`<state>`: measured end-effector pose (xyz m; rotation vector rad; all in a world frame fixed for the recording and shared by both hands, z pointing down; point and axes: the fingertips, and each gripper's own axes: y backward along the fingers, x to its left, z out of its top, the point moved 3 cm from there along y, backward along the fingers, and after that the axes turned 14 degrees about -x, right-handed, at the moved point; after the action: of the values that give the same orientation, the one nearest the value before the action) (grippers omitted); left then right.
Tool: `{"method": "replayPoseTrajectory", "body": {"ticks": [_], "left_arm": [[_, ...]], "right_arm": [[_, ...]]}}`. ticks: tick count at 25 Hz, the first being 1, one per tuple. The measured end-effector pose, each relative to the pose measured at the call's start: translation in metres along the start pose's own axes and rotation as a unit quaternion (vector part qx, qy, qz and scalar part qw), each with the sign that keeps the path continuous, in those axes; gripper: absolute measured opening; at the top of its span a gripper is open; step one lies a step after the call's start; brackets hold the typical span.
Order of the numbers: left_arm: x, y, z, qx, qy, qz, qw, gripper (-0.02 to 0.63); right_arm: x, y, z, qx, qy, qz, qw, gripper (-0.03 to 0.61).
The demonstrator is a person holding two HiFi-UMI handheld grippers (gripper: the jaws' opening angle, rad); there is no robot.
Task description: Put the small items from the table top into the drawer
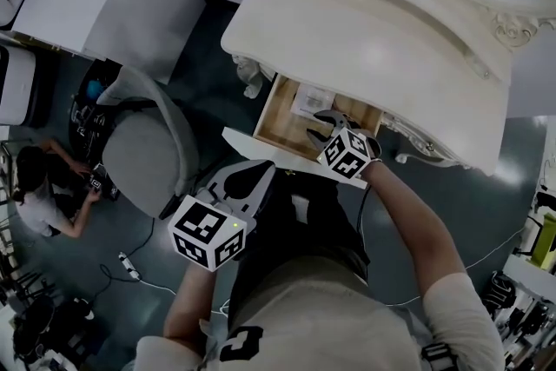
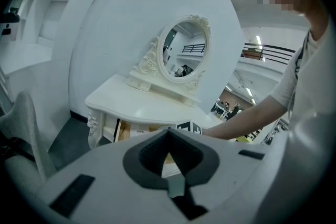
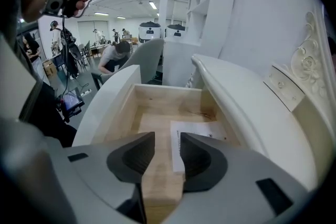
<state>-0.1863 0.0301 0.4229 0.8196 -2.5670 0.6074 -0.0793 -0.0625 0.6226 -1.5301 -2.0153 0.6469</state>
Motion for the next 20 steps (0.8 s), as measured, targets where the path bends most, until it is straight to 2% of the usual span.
{"method": "replayPoseTrajectory", "body": {"ticks": [6, 9, 12, 15, 18, 20], "left_arm": [[-0.001, 0.001, 0.007, -0.009, -0.007, -0.006, 0.9999, 0.057], [0.002, 0.001, 0.01, -0.012, -0.014, -0.006, 0.9998, 0.057], [0.004, 0.004, 0.015, -0.017, -0.022, -0.006, 0.9996, 0.057], [0.007, 0.007, 0.018, -0.021, -0.028, -0.004, 0.9994, 0.057], [0.005, 0.006, 0.022, -0.022, -0.034, -0.011, 0.9991, 0.057], [0.002, 0.004, 0.027, -0.023, -0.041, -0.021, 0.9987, 0.057]], "right_arm": [[-0.005, 0.021, 0.015, -0.019, -0.022, -0.023, 0.999, 0.138], [-0.008, 0.034, 0.033, -0.05, -0.05, -0.048, 0.996, 0.138], [-0.008, 0.049, 0.057, -0.095, -0.092, -0.074, 0.988, 0.138], [-0.008, 0.066, 0.078, -0.148, -0.145, -0.101, 0.973, 0.138], [-0.011, 0.086, 0.093, -0.201, -0.22, -0.14, 0.944, 0.138], [-0.011, 0.095, 0.101, -0.228, -0.259, -0.149, 0.927, 0.138]]}}
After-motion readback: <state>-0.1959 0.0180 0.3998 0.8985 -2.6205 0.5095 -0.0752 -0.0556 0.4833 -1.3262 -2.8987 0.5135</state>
